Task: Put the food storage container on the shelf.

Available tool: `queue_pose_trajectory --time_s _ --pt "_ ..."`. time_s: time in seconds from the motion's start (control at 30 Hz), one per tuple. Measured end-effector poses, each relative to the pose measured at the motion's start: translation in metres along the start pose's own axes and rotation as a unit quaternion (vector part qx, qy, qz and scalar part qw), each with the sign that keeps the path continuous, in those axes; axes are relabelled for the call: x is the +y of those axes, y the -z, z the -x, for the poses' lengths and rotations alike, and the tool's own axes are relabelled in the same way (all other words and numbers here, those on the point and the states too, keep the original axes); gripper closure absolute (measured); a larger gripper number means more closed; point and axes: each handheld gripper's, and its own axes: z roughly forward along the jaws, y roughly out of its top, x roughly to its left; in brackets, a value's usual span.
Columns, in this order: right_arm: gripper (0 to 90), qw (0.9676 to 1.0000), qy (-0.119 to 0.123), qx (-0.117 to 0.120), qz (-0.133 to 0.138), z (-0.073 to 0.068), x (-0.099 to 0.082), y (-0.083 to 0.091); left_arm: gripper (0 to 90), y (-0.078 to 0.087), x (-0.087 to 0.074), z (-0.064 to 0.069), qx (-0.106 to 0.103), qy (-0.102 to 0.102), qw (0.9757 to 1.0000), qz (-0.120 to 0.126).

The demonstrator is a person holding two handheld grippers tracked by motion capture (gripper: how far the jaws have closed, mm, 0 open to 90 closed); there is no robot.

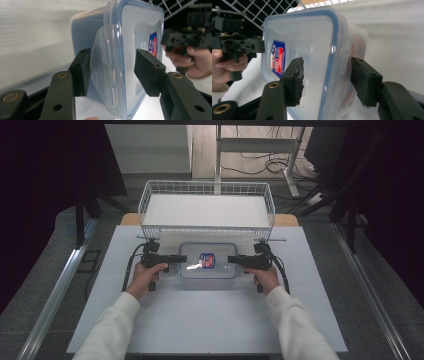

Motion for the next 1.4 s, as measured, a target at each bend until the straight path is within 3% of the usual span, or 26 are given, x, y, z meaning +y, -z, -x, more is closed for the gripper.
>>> queue_pose_trajectory --time_s 0.1,0.4,0.6,0.73,0.83,0.97,1.17,1.3,1.4 --pt "42.2 0.9999 -0.003 -0.012 0.005 -0.001 0.0 -0.004 48.3 -0.002 0.0 -0.005 0.001 0.008 0.9999 0.009" --pt "39.8 0.999 -0.036 -0.018 0.02 0.002 -0.001 -0.01 47.4 -0.006 0.0 -0.012 -0.001 0.024 0.9994 0.025" --pt "38.6 0.9989 -0.036 -0.019 0.022 0.002 -0.001 -0.011 45.5 -0.006 -0.001 -0.007 0.01 0.01 0.9995 0.027" --pt "29.6 0.9982 -0.022 -0.048 0.03 -0.004 -0.003 -0.008 37.3 0.0 -0.002 0.003 0.029 -0.011 0.999 0.032" --pt "28.6 0.9967 0.015 -0.069 0.041 -0.015 -0.006 0.002 34.7 0.009 -0.004 0.013 0.049 -0.042 0.9972 0.038" --pt "28.4 0.9938 0.063 -0.081 0.043 -0.029 -0.012 0.017 34.0 0.021 -0.014 0.027 0.054 -0.059 0.996 0.04" --pt "31.4 0.9888 0.125 -0.074 0.036 -0.051 -0.028 0.039 32.8 0.035 -0.036 0.046 0.067 -0.094 0.9928 0.031" --pt "38.4 0.9821 0.171 -0.075 0.02 -0.065 -0.045 0.047 32.2 0.042 -0.049 0.054 0.071 -0.108 0.9912 0.026" --pt "47.8 0.9772 0.196 -0.081 0.007 -0.073 -0.055 0.047 31.8 0.047 -0.06 0.06 0.09 -0.122 0.9883 0.021"
